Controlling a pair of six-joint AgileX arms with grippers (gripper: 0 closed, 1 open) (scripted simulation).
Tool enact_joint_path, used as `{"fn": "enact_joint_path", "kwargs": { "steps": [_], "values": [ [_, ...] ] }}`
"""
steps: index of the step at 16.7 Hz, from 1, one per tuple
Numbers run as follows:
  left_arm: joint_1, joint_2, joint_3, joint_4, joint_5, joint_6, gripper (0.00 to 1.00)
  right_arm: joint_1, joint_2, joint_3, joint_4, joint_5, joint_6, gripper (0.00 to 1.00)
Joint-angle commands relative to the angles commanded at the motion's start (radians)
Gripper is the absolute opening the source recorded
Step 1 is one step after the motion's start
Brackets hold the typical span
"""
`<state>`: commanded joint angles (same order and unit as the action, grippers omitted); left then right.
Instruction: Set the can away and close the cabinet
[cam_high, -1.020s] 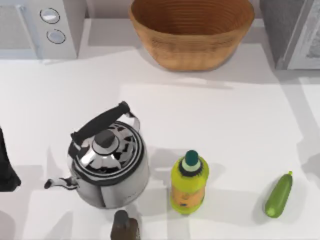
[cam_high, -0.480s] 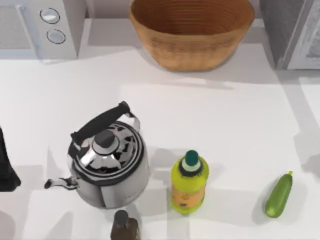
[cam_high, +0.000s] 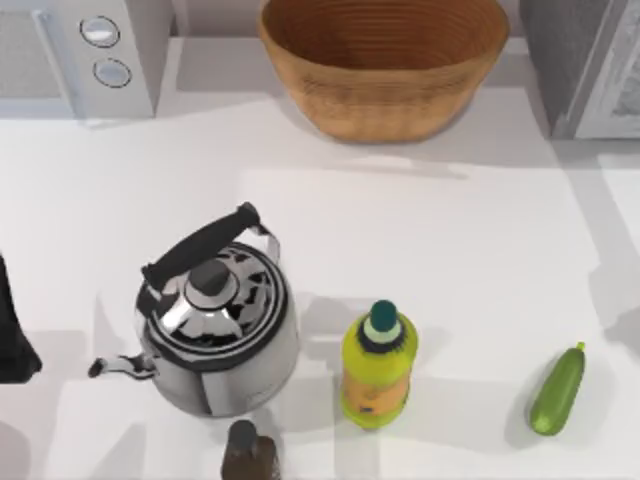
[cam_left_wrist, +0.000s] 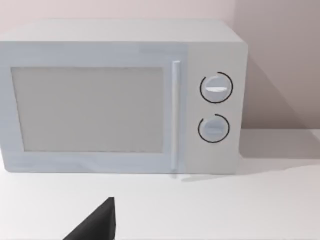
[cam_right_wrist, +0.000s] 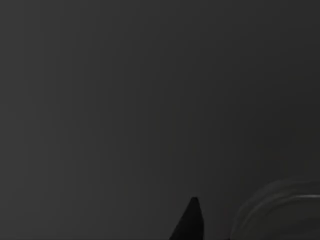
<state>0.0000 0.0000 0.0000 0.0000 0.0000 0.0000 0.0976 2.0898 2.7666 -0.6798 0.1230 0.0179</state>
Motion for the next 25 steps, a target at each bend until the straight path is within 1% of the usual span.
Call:
{"fn": "enact_joint_path", "kwargs": {
  "steps": [5, 6, 15, 17, 19, 21, 23, 25],
  "values": [
    [0.000, 0.000, 0.000, 0.000, 0.000, 0.000, 1.00, 0.000, 0.000, 0.000, 0.000, 0.000, 0.000, 0.98],
    [0.000, 0.000, 0.000, 0.000, 0.000, 0.000, 1.00, 0.000, 0.000, 0.000, 0.000, 0.000, 0.000, 1.00],
    [0.000, 0.000, 0.000, 0.000, 0.000, 0.000, 1.00, 0.002, 0.000, 0.000, 0.000, 0.000, 0.000, 1.00],
    [0.000, 0.000, 0.000, 0.000, 0.000, 0.000, 1.00, 0.001, -0.030, -0.030, 0.018, -0.008, -0.006, 1.00],
    [0.000, 0.000, 0.000, 0.000, 0.000, 0.000, 1.00, -0.003, -0.102, -0.102, 0.055, -0.023, -0.017, 1.00],
    [0.000, 0.000, 0.000, 0.000, 0.000, 0.000, 1.00, -0.007, -0.214, -0.217, 0.103, -0.041, -0.029, 1.00],
    [0.000, 0.000, 0.000, 0.000, 0.000, 0.000, 1.00, -0.013, -0.359, -0.374, 0.158, -0.059, -0.040, 1.00],
    [0.000, 0.000, 0.000, 0.000, 0.000, 0.000, 1.00, -0.020, -0.523, -0.575, 0.218, -0.079, -0.050, 1.00]
  ]
}}
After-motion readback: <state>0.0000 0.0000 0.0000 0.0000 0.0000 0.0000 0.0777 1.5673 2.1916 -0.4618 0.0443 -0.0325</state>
